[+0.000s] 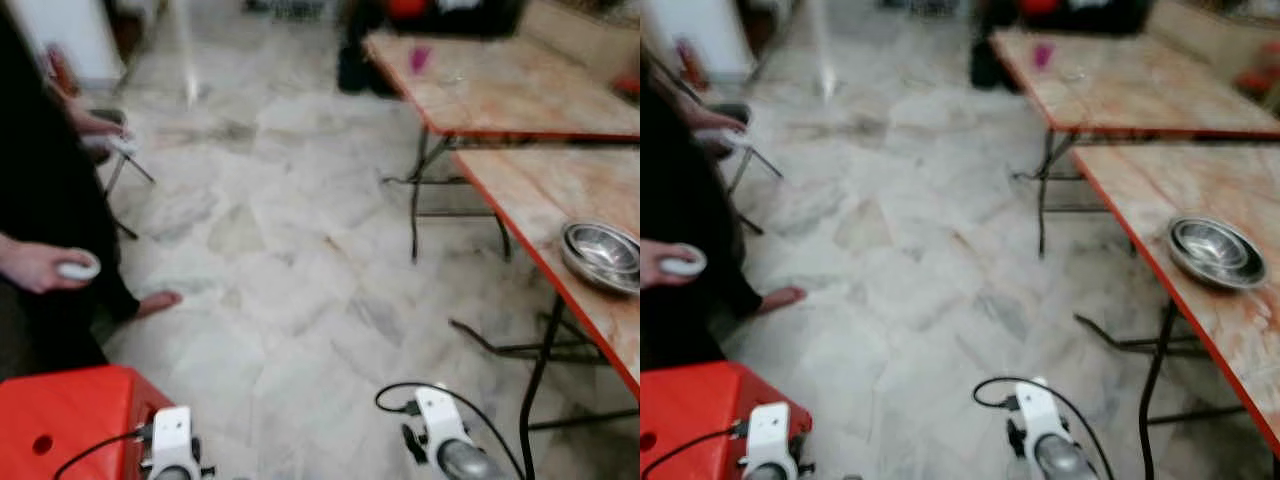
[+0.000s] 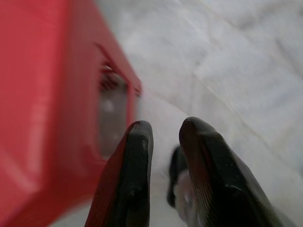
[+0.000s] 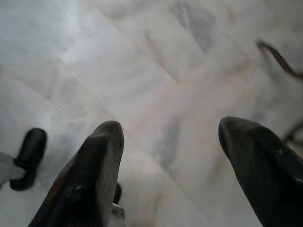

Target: Setting the table

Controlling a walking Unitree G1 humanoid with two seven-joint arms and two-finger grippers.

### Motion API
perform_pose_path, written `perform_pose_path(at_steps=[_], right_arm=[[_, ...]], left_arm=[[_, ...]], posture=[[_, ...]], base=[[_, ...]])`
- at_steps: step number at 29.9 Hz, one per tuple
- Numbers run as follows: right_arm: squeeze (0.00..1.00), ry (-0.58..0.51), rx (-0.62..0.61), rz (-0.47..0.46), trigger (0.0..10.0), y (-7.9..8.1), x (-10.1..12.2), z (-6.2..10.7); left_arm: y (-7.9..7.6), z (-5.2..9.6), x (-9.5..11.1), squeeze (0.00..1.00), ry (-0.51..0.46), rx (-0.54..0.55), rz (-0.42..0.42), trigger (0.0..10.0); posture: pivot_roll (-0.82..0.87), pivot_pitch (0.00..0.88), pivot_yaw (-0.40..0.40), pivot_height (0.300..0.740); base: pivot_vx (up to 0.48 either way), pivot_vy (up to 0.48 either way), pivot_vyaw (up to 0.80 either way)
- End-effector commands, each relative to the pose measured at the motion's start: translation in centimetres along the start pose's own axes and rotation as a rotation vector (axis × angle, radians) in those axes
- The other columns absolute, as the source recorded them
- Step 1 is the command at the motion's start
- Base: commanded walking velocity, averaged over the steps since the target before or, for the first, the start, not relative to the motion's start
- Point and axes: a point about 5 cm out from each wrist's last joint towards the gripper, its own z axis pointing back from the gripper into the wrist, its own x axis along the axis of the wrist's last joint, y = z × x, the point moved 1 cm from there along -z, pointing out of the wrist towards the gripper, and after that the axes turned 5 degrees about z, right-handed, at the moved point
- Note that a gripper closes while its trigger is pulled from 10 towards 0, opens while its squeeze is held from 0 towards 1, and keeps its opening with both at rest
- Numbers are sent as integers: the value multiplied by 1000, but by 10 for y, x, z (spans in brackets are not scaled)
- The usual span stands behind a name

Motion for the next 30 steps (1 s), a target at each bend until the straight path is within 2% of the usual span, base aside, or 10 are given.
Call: perform_pose_path(at_steps=[1, 3, 19, 30], right_arm=[[0, 18, -10, -2, 10000, -6, -7, 2], [0, 9, -18, -31, 10000, -6, -6, 1], [0, -5, -12, -41, 10000, -5, -2, 1], [0, -7, -8, -44, 10000, -4, -1, 1]], left_arm=[[-4, 3, -8, 0, 25, -1, 19, 10000], [-3, 3, -10, 0, 29, 0, 19, 10000], [-2, 3, -10, 0, 33, 9, 37, 10000], [-1, 3, -10, 0, 35, 11, 39, 10000]], posture=[[103, 78, -102, 740], [102, 79, -101, 740], [103, 80, -103, 740], [103, 76, -99, 740]], base=[[0, 0, 488], [0, 0, 0], [0, 0, 0], [0, 371, 0]])
